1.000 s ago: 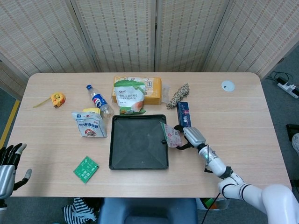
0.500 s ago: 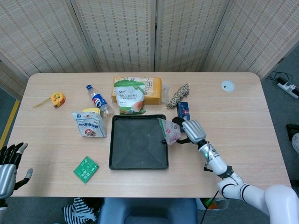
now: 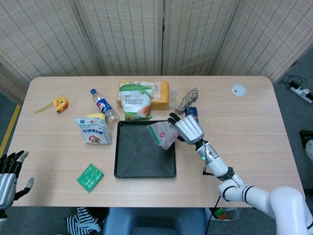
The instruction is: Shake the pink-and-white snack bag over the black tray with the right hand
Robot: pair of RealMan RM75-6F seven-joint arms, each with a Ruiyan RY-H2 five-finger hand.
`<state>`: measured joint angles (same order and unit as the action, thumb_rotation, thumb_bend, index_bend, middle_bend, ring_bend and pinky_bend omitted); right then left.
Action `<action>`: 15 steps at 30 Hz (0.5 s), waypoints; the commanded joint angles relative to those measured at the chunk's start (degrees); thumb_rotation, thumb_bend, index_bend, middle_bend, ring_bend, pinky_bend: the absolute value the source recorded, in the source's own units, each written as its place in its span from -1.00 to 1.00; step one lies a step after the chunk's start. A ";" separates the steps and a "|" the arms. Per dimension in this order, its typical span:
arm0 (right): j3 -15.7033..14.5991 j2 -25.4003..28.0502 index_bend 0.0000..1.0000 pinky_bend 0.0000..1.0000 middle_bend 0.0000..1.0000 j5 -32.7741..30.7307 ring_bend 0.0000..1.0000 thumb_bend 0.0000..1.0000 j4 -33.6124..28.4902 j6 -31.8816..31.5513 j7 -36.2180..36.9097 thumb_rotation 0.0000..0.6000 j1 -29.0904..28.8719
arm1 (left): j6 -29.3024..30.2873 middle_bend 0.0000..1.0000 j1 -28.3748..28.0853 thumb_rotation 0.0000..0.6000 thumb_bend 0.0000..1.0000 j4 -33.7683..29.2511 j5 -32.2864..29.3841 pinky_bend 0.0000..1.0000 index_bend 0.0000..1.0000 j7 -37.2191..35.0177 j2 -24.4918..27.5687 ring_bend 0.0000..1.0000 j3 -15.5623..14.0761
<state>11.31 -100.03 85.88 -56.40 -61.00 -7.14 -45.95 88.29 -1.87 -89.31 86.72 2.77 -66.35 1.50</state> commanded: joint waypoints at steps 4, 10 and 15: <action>-0.73 -2.26 0.80 0.78 0.35 1.66 1.00 0.03 3.38 -2.34 -3.53 1.00 -1.17 | -0.19 -0.78 0.00 1.00 -0.17 0.57 -0.28 -0.96 -0.79 0.29 -0.16 -0.80 0.06; -2.51 -3.13 0.80 0.78 0.35 3.18 1.00 0.03 5.70 -3.24 -6.30 1.00 -1.30 | -0.17 -0.78 -0.06 1.00 -0.17 0.62 -0.28 -0.95 -0.79 0.20 -0.26 -0.80 0.17; -4.08 -3.90 0.81 0.78 0.36 4.47 1.00 0.04 7.93 -3.59 -8.63 1.00 -1.44 | -0.38 -0.78 -0.20 1.00 -0.16 0.73 -0.22 -0.95 -0.79 0.46 -0.37 -0.80 0.15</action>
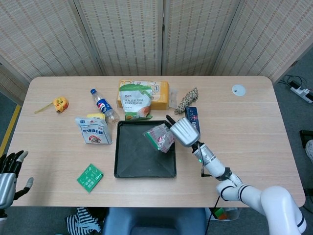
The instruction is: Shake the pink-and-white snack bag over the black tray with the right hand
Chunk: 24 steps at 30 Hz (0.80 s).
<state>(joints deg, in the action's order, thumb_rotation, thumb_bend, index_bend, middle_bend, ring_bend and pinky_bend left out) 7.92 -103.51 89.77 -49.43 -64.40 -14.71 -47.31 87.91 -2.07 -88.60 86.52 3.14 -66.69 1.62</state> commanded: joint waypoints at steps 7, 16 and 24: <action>-1.24 -0.77 0.83 0.78 0.38 1.26 1.00 0.04 2.18 -0.91 -3.18 1.00 -0.35 | -0.11 -0.78 -0.18 1.00 -0.17 0.16 -0.07 -0.95 -0.79 0.78 -0.43 -0.80 0.13; -1.69 -0.72 0.84 0.78 0.39 1.68 1.00 0.04 3.91 -1.26 -6.68 1.00 -0.67 | -0.19 -0.78 -0.27 1.00 -0.16 0.17 0.02 -0.95 -0.79 0.99 -0.58 -0.80 0.10; -0.77 -0.37 0.88 0.78 0.41 1.55 1.00 0.04 3.56 -3.16 -7.10 1.00 -0.98 | -0.02 -0.78 -0.19 1.00 -0.17 0.26 -0.13 -0.95 -0.79 1.07 -0.60 -0.80 0.19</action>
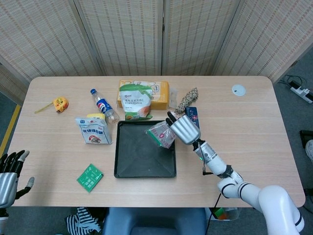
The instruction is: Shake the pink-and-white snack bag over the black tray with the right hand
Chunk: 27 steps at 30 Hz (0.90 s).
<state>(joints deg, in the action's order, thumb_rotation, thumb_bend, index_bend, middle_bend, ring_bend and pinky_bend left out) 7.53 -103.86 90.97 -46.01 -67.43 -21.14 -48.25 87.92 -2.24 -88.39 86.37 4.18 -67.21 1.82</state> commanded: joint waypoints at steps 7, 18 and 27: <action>-2.49 -1.03 0.90 0.78 0.43 2.09 1.00 0.05 3.23 -0.18 -3.83 1.00 -0.04 | -0.24 -0.78 -0.24 1.00 -0.17 0.22 0.17 -0.95 -0.79 0.08 -0.27 -0.80 -0.02; -1.72 -0.66 0.90 0.78 0.44 1.47 1.00 0.05 3.27 -0.47 -4.93 1.00 -0.51 | -0.56 -0.78 -0.41 1.00 -0.17 0.49 0.06 -0.95 -0.80 -0.04 -0.47 -0.80 -0.03; -0.70 -1.26 0.93 0.78 0.46 0.02 1.00 0.05 3.21 -0.71 -3.88 1.00 -0.19 | -0.45 -0.78 -0.31 1.00 -0.16 0.44 -0.02 -0.95 -0.80 0.00 -0.38 -0.80 -0.07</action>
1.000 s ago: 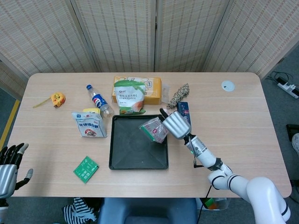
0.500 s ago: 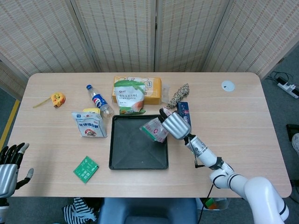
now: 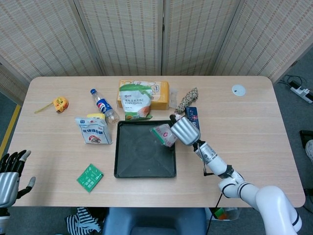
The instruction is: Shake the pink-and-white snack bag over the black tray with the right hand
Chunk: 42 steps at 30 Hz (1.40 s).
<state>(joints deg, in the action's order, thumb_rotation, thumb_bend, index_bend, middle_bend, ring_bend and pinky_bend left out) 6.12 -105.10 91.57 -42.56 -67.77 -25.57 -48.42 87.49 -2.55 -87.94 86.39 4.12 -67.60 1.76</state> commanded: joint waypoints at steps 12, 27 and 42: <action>-2.48 -1.06 0.96 0.78 0.50 1.87 1.00 0.05 2.56 1.05 -3.15 1.00 -0.36 | -0.24 -0.78 -0.28 1.00 -0.17 0.05 0.14 -0.93 -0.80 0.25 -0.22 -0.80 0.02; -0.95 -2.77 0.98 0.78 0.55 1.93 1.00 0.06 5.78 -2.74 -5.36 1.00 -1.13 | -0.37 -0.78 -0.47 1.00 -0.17 0.33 0.11 -0.93 -0.80 0.49 -0.44 -0.80 0.10; -3.48 -3.71 0.98 0.78 0.55 3.30 1.00 0.05 8.53 -0.30 -7.93 1.00 -1.43 | -0.96 -0.78 -0.85 1.00 -0.17 0.20 -0.10 -0.93 -0.82 1.01 -0.45 -0.80 0.11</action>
<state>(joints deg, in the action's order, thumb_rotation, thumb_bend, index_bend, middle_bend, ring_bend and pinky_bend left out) 3.00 -108.87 94.57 -34.23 -68.25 -33.15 -49.83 86.56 -3.36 -87.70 86.26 5.10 -68.08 1.90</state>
